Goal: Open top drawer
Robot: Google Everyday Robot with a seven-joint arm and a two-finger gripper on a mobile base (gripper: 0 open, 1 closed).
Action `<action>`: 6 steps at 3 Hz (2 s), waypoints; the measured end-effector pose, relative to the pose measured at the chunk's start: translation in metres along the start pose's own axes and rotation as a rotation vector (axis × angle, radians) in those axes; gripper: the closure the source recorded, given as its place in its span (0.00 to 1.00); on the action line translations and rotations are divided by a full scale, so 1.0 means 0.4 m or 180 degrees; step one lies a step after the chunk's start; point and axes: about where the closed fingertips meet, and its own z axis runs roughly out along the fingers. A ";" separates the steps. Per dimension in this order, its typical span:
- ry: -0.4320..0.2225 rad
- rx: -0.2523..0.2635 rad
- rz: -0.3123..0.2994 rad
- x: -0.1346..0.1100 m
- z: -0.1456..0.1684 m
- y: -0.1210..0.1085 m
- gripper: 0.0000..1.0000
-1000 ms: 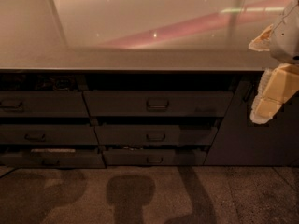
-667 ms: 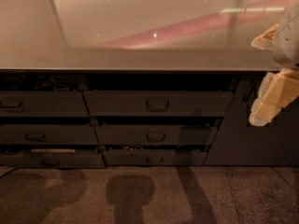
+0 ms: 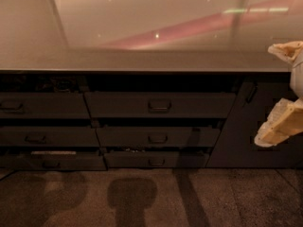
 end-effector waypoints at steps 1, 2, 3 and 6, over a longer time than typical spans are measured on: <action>-0.0006 0.0016 -0.0011 -0.006 -0.010 -0.001 0.00; -0.0033 0.0073 -0.0028 -0.023 -0.031 -0.009 0.00; 0.0085 -0.0060 0.0131 0.004 0.050 -0.062 0.00; 0.0433 -0.0583 0.0797 0.166 0.316 -0.121 0.00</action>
Offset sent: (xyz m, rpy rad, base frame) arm -0.0007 0.0054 0.0169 0.0104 -0.0305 0.0029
